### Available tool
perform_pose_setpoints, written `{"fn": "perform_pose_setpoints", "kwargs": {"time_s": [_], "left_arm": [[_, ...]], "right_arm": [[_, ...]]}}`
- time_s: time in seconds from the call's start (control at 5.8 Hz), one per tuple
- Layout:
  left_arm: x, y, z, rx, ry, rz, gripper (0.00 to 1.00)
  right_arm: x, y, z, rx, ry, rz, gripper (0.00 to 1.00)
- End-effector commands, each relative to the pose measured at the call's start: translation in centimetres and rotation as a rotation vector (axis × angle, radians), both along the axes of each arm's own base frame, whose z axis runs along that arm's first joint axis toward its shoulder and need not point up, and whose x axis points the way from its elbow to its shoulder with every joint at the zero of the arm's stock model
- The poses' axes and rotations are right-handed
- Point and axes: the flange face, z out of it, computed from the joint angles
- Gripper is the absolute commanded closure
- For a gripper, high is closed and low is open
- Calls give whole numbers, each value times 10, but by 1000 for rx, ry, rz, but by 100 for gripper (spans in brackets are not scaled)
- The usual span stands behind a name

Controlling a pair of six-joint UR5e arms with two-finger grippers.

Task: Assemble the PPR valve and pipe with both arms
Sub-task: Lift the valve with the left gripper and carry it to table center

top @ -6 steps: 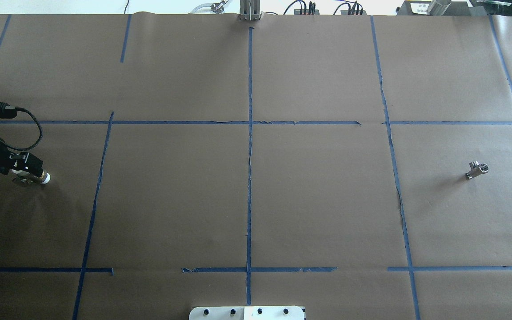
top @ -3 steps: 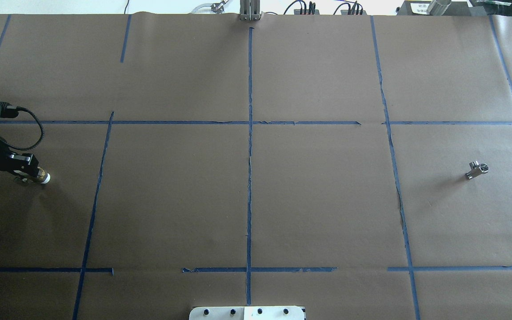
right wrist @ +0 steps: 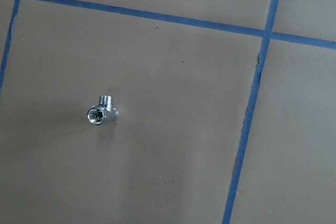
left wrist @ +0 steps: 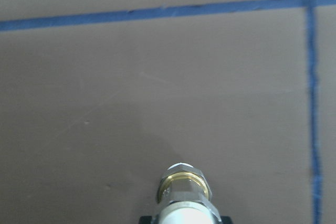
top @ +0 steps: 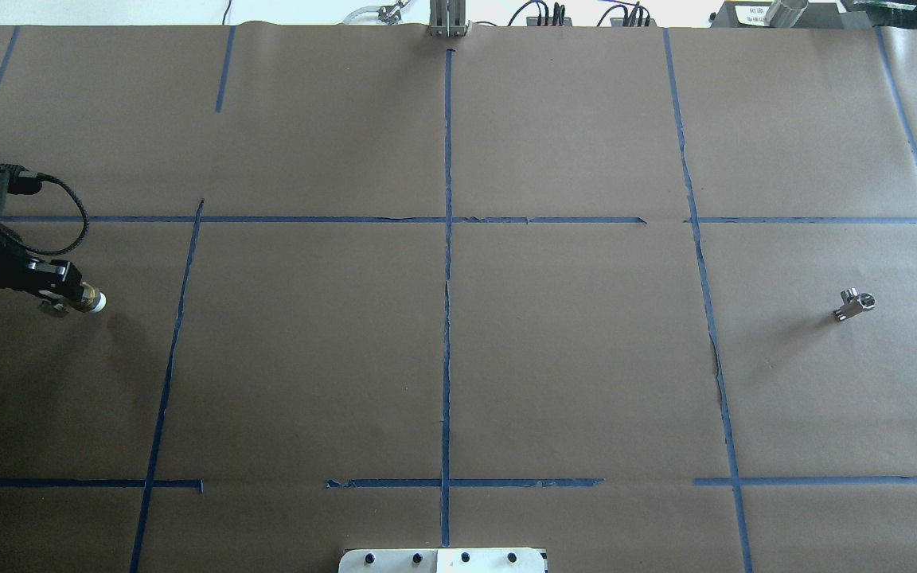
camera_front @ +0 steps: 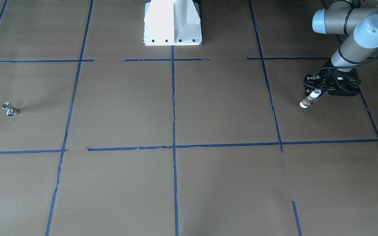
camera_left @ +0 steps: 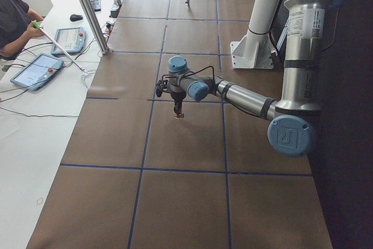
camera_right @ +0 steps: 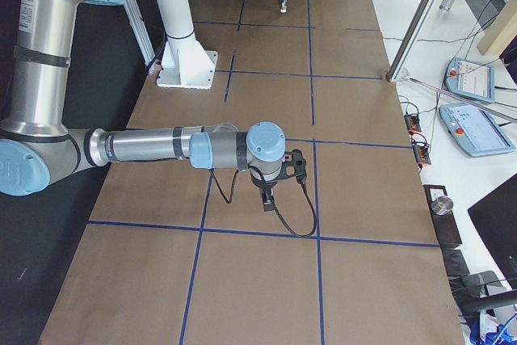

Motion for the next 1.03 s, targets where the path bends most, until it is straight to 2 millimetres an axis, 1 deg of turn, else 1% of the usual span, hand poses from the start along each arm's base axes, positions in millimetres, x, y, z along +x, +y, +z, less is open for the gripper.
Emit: {"fn": "perform_pose_setpoints", "kwargs": {"time_s": [0.0,0.17,0.34,0.52,0.69,0.86], "left_arm": [[16,-9,-93,40,55,5,100],[80,0,-166,7,88,49,100],[142,30,-226,-66,105,80,100],[178,53,-252,-110,121,89,100],[218,64,-280,-65,113,71,100],[266,51,-305,-76,95,67,100]], "right_arm": [[0,0,-1,2,-1,0,0],[0,0,0,0,-1,0,0],[0,0,0,-1,-1,0,0],[0,0,0,-1,-1,0,0],[0,0,0,-2,-2,0,0],[0,0,1,-3,-2,0,0]]}}
